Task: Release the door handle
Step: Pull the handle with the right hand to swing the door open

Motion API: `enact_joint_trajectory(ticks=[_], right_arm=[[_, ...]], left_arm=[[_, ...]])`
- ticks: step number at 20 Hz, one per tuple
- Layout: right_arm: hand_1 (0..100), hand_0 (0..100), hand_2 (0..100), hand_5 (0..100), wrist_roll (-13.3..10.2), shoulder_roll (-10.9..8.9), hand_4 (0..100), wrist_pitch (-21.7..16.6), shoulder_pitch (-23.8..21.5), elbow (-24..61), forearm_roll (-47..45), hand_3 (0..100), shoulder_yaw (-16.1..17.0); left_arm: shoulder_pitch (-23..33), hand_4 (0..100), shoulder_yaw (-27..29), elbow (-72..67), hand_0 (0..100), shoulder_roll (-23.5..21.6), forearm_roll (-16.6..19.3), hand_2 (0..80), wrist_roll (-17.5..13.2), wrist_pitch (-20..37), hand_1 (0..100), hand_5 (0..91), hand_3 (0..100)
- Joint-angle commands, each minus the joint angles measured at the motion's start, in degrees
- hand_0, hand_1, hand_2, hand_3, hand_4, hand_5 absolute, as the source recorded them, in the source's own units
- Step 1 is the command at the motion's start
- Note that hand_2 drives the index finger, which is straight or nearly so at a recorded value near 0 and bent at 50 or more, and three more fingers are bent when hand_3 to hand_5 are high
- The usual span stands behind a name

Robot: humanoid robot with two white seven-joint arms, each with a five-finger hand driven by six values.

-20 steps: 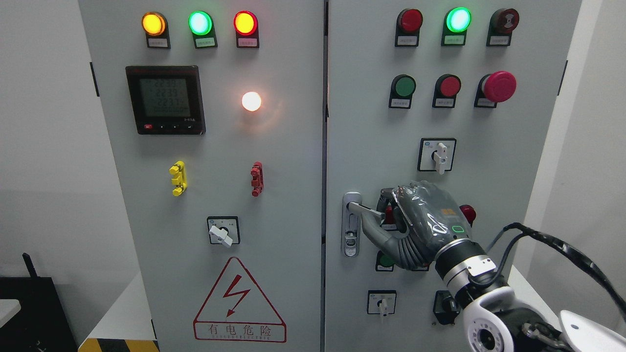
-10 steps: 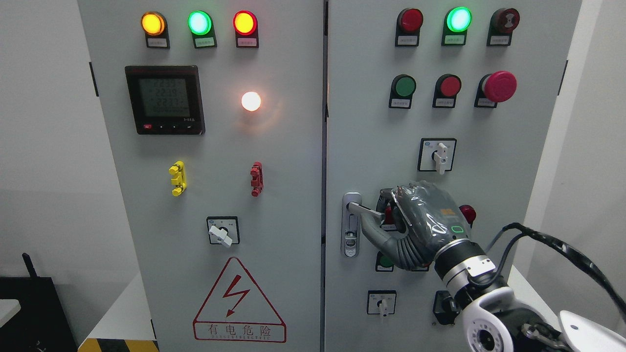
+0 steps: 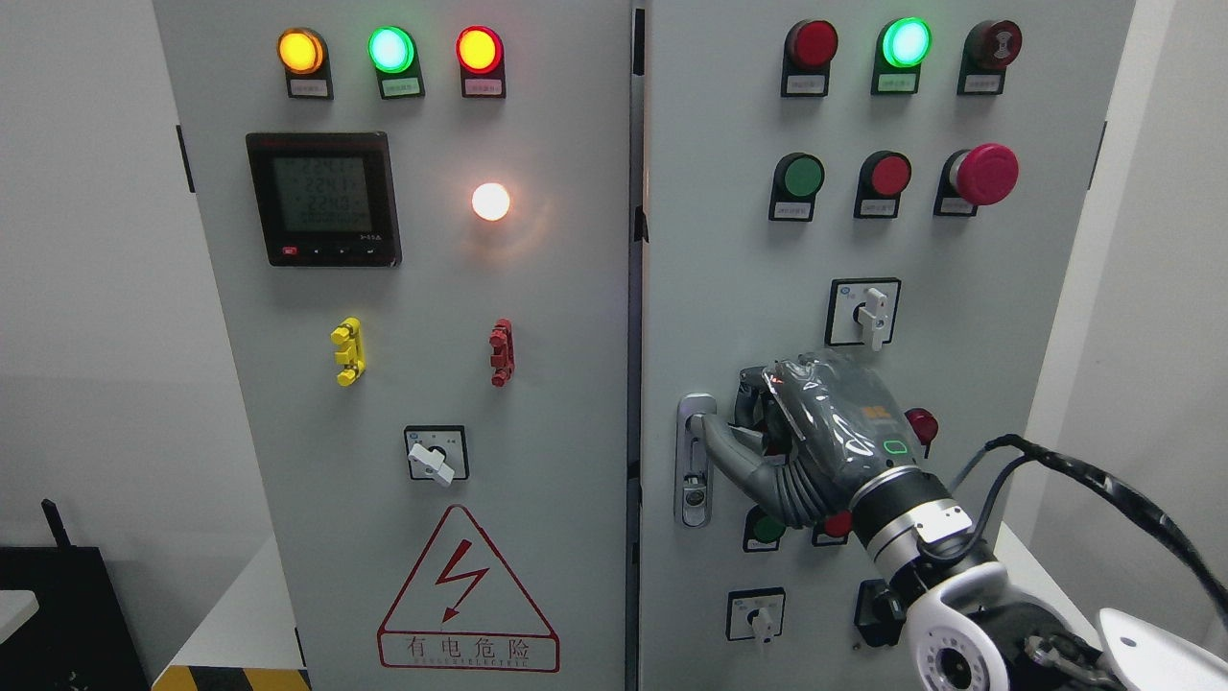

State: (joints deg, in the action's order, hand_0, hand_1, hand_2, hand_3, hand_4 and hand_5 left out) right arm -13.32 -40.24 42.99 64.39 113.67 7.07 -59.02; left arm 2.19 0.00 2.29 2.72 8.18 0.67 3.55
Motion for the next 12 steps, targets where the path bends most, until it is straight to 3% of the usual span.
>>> enact_joint_trajectory(ticks=[1, 12], right_arm=[[33, 60, 70, 100, 0.4, -0.02, 100, 0.1, 0.0, 0.1, 0.0, 100, 0.2], [33, 61, 69, 100, 0.3, 0.16, 100, -0.9, 0.7, 0.2, 0.2, 100, 0.3]], left_arm=[[0.0, 0, -1.4, 0.0, 12, 0.0, 0.0, 0.0, 0.0, 0.0, 39, 0.0, 0], [0.0, 0, -1.4, 0.0, 12, 0.0, 0.0, 0.0, 0.0, 0.0, 39, 0.0, 0]])
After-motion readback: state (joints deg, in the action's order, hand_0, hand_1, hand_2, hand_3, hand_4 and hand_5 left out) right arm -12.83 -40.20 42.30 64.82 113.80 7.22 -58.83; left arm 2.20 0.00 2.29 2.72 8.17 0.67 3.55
